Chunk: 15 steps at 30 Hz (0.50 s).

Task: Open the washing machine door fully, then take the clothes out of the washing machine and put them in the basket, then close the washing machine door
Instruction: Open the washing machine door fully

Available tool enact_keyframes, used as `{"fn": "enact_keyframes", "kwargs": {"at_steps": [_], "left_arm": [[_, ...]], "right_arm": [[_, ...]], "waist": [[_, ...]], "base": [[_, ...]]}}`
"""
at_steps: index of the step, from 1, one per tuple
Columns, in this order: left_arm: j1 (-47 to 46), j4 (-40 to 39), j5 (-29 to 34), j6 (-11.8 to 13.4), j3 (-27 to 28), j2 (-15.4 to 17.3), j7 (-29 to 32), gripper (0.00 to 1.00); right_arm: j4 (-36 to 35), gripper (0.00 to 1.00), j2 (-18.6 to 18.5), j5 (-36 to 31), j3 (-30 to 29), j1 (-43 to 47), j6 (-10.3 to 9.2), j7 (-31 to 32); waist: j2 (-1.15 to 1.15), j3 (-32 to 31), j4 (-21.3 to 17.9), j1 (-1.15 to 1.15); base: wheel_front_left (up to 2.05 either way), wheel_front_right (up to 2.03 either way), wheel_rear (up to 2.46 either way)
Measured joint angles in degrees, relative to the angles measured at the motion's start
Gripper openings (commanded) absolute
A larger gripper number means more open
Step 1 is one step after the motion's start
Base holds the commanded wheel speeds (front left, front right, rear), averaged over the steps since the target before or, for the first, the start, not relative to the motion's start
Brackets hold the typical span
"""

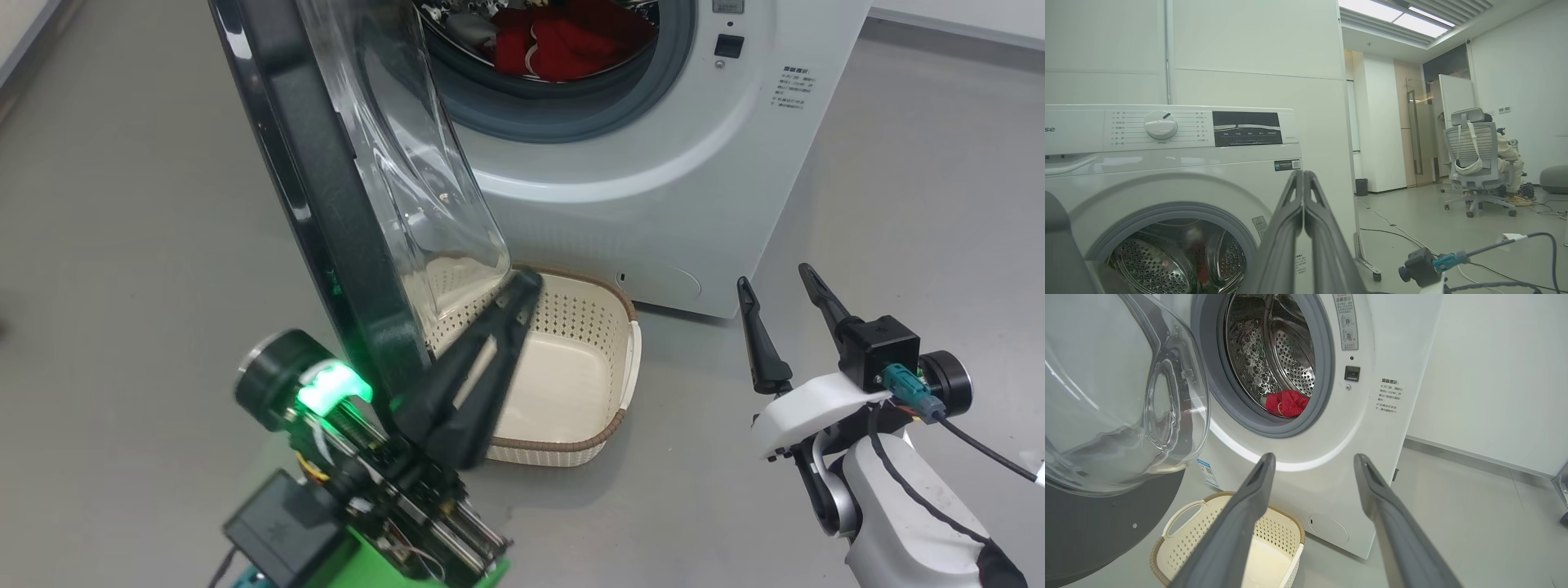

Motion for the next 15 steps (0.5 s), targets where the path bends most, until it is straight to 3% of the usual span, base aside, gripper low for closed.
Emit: {"fn": "enact_keyframes", "kwargs": {"at_steps": [9, 15], "left_arm": [[3.4, 5.0, 0.1, 0.0, -8.1, 1.5, 0.0, 0.0], [5.6, 10.8, 0.0, 0.0, -10.4, 2.6, 0.0, 0.0]], "right_arm": [[0.3, 1.0, 0.6, -0.3, -0.4, 0.2, 0.49, 0.0], [0.8, 1.0, 0.9, -0.5, -0.5, 0.9, 1.02, 0.0]], "waist": [[0.0, 0.0, -0.1, 0.0], [0.0, -0.2, -0.2, 0.0]], "base": [[0.0, 0.0, 0.0], [0.0, 0.0, 0.0]]}}
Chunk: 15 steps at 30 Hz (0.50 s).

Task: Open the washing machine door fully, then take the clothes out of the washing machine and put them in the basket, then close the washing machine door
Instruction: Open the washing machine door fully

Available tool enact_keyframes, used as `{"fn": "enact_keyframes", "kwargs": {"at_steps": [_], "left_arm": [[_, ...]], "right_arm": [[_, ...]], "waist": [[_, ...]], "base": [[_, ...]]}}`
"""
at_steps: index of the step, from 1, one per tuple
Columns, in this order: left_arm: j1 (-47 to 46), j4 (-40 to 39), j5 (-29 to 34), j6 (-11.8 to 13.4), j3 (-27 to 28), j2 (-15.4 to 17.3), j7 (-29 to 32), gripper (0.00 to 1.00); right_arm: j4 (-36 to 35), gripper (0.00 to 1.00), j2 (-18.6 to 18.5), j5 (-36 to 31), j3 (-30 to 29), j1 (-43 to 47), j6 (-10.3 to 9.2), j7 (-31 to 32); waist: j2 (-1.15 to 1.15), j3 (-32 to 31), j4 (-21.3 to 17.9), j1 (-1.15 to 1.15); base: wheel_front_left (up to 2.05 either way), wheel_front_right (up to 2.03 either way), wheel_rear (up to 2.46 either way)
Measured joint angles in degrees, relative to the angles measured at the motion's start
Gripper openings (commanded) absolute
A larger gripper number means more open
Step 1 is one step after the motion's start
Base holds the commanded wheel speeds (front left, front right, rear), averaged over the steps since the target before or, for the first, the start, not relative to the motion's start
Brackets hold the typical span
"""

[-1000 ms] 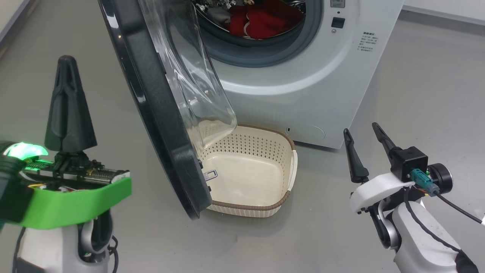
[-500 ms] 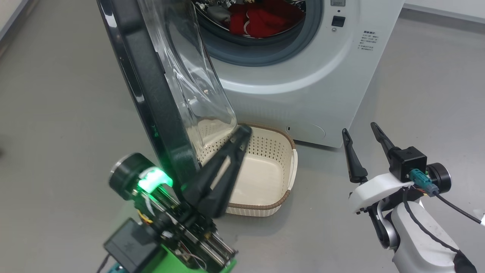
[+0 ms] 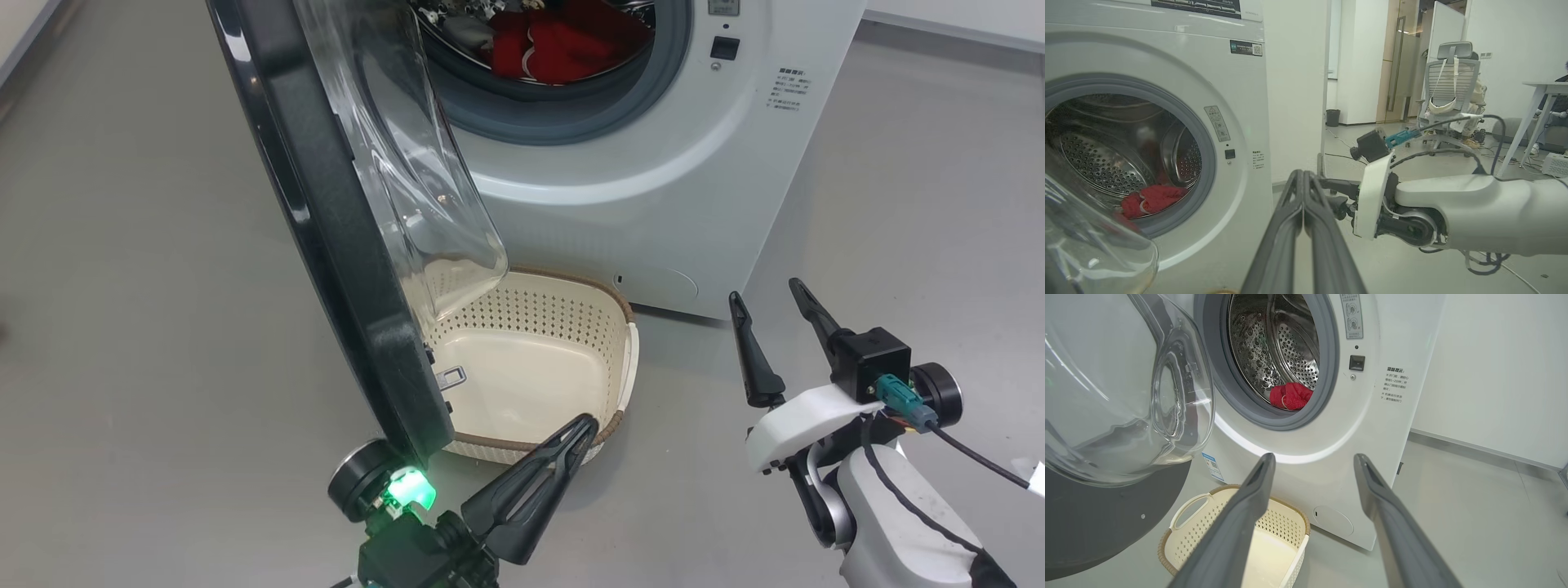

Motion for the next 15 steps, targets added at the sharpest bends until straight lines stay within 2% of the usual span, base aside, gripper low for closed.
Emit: {"fn": "enact_keyframes", "kwargs": {"at_steps": [6, 15], "left_arm": [[3.2, 7.7, -0.5, 0.0, 3.2, -0.2, 0.1, 0.0], [3.3, 12.4, -2.1, 0.5, 9.0, -2.1, 0.1, 0.0]], "right_arm": [[0.4, 1.0, 0.4, -0.3, -0.5, 0.2, 0.48, 0.0], [0.9, 1.0, 0.9, -0.9, -0.9, 0.6, 0.99, 0.0]], "waist": [[0.0, -0.2, -0.2, 0.0], [0.0, -0.4, -0.5, 0.0]], "base": [[0.0, 0.0, 0.0], [0.0, 0.0, 0.0]]}}
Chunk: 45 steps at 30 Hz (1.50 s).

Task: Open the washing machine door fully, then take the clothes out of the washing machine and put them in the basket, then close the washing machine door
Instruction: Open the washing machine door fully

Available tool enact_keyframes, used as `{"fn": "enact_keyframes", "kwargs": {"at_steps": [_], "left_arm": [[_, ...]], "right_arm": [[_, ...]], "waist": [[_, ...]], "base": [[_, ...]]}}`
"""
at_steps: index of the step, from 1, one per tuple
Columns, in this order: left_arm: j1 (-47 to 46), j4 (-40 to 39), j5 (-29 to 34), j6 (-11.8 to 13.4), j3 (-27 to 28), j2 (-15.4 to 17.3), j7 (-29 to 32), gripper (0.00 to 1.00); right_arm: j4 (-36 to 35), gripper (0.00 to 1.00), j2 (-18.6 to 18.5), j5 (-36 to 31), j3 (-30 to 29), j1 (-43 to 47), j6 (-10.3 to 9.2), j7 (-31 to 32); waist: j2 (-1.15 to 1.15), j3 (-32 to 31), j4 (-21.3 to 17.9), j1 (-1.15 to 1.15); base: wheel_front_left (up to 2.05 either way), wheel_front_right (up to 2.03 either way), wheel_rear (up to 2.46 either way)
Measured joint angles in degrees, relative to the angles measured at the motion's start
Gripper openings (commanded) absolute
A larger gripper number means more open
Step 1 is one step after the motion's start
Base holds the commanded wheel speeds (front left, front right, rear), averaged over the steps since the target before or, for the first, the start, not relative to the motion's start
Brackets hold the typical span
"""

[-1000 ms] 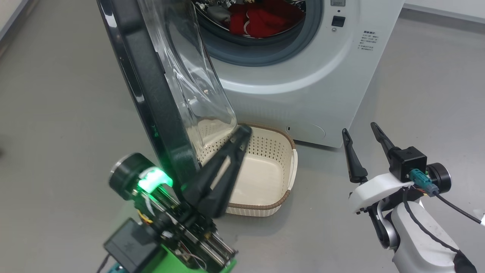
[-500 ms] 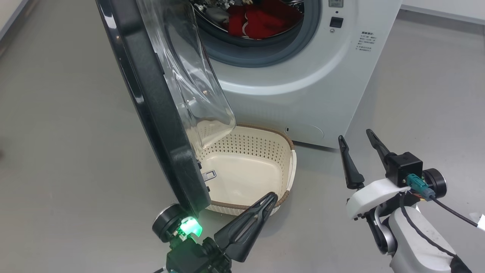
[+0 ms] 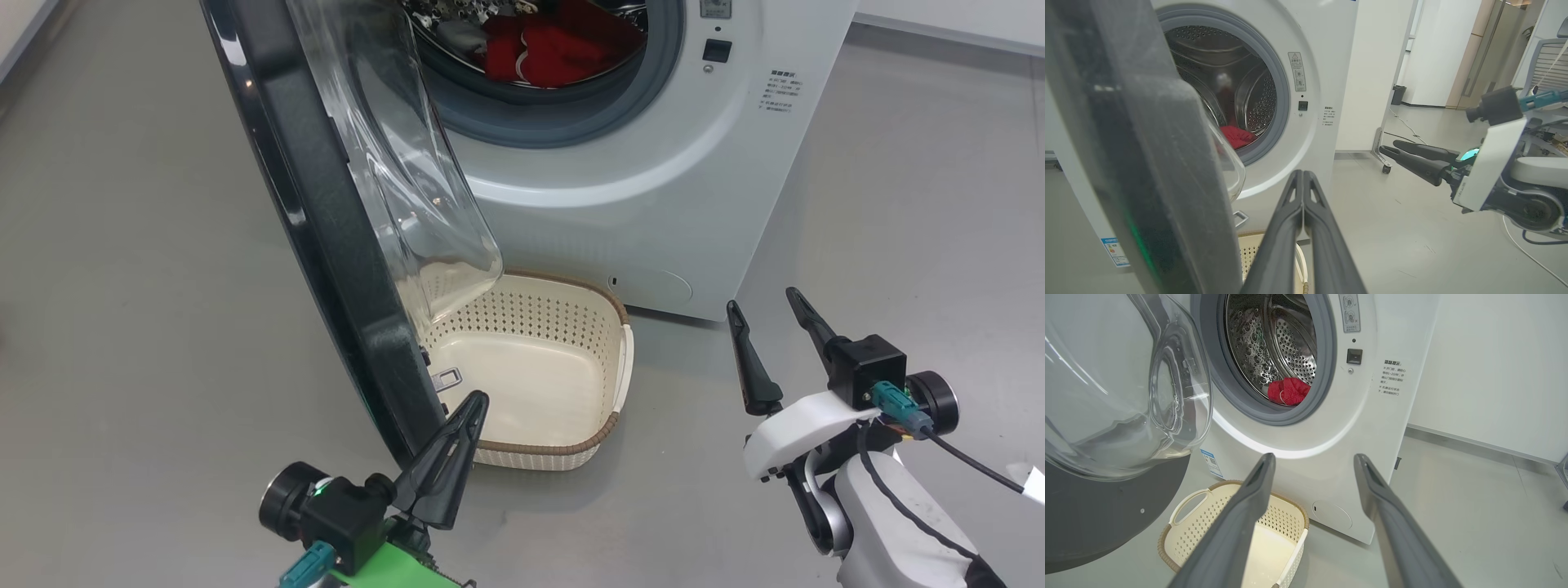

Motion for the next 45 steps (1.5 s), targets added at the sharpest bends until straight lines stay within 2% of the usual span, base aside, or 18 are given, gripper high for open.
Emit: {"fn": "enact_keyframes", "kwargs": {"at_steps": [26, 45], "left_arm": [[-3.3, 5.1, -0.1, 0.1, 4.2, -1.9, 0.0, 0.0], [-2.9, 7.5, -0.4, 0.8, 6.2, -3.0, 0.0, 0.0]], "right_arm": [[0.6, 1.0, 0.6, -1.1, -2.2, 0.4, 1.19, 0.0], [1.4, 1.0, 1.0, -1.2, -4.3, 1.0, 2.0, 0.0]], "waist": [[0.0, 2.0, -0.5, 0.0], [0.0, 1.0, 3.9, 0.0]], "base": [[0.0, 0.0, 0.0], [0.0, 0.0, 0.0]]}}
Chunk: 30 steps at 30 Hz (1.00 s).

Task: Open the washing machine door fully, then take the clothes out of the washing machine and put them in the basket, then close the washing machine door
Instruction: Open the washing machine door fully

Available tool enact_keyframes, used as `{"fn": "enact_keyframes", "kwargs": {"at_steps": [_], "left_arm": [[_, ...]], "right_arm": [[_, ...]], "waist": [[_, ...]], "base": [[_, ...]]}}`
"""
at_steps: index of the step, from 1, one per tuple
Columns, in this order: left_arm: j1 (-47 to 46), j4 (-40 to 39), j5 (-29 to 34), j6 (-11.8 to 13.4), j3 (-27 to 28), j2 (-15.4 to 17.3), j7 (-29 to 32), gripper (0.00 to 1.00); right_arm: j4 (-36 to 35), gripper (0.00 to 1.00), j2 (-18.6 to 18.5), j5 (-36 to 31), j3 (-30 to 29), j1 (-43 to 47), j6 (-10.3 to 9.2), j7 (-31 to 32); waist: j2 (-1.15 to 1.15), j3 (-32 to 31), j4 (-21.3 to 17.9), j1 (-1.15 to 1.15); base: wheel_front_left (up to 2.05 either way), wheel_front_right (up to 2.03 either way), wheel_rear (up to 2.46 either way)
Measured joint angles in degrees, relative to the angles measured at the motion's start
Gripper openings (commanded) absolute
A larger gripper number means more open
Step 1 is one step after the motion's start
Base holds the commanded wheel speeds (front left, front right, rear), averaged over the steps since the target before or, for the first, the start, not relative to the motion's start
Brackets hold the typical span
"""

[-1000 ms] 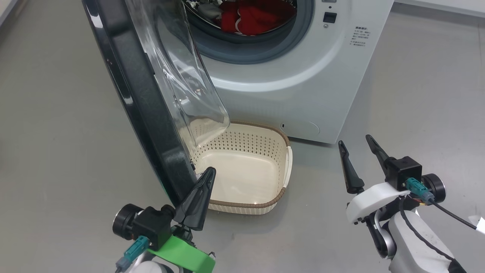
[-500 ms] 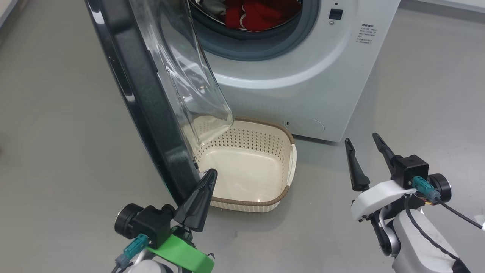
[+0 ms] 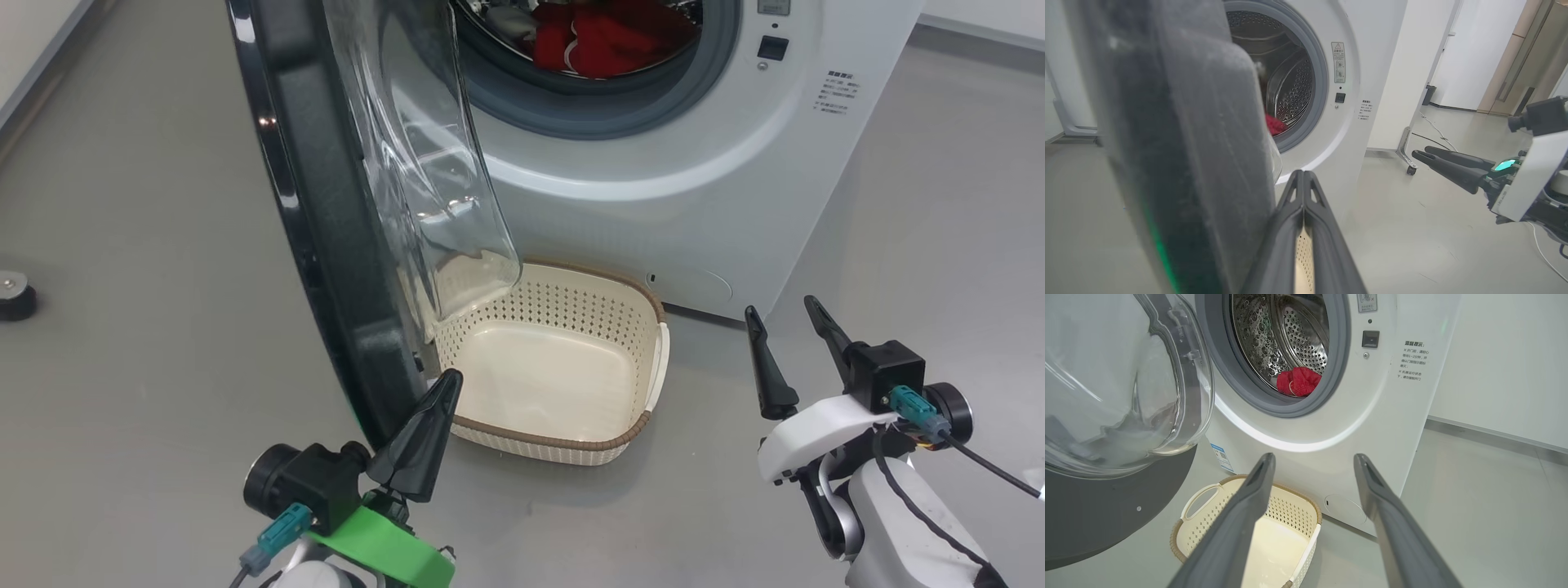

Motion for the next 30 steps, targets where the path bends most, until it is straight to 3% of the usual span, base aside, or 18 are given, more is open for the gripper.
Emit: {"fn": "enact_keyframes", "kwargs": {"at_steps": [11, 25, 30], "left_arm": [[1.4, 0.3, -0.5, 3.1, 6.0, 0.0, 0.0, 0.0], [2.5, 2.7, -2.3, 9.8, 18.9, -0.1, 0.0, 0.0], [2.1, 4.4, -2.9, 10.3, 22.9, -0.1, 0.0, 0.0]], "right_arm": [[0.5, 1.0, 0.6, -0.5, -0.1, 0.9, 0.54, 0.0], [0.8, 1.0, 1.3, -1.0, 0.1, 0.8, 1.54, 0.0], [1.0, 1.0, 1.3, -1.3, 0.0, 0.7, 2.02, 0.0]], "waist": [[0.0, -0.5, 2.0, 0.0], [0.0, 0.4, 1.9, 0.0], [0.0, 1.3, 0.9, 0.0]], "base": [[0.0, 0.0, 0.0], [0.0, 0.0, 0.0], [0.0, 0.0, 0.0]]}}
